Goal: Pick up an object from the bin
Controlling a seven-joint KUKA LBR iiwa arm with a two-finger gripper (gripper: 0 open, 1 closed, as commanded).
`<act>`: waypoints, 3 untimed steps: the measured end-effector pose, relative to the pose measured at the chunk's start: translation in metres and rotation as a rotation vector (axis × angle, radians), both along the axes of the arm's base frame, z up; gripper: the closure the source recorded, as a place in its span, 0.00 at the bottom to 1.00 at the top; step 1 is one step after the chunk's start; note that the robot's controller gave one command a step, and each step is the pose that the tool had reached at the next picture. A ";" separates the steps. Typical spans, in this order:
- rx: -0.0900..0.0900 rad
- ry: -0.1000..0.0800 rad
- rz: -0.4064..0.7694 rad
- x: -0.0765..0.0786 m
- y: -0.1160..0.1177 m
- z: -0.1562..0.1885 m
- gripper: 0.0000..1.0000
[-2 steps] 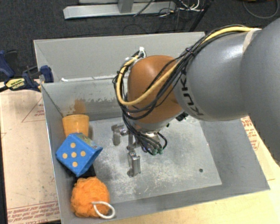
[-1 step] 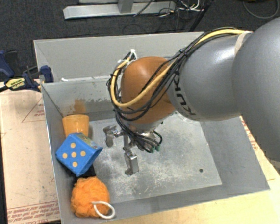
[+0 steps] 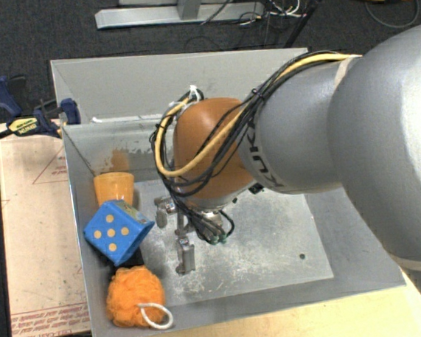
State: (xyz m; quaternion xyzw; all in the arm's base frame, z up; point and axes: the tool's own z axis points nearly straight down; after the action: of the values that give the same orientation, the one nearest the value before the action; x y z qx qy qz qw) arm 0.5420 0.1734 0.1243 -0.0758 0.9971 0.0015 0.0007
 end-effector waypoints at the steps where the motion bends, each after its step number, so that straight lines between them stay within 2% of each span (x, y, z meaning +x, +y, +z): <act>1: 0.001 0.002 -0.171 0.001 0.022 0.012 0.00; 2: -0.009 -0.010 -0.043 -0.010 0.048 0.003 0.00; 3: -0.021 -0.012 -0.099 -0.010 0.056 -0.032 0.00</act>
Offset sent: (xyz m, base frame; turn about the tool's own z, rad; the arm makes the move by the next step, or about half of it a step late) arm -0.0244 0.0663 -0.0085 0.0097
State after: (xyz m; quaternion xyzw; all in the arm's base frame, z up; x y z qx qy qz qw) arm 0.5324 0.2297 0.0926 -0.0262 0.9996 -0.0094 0.0059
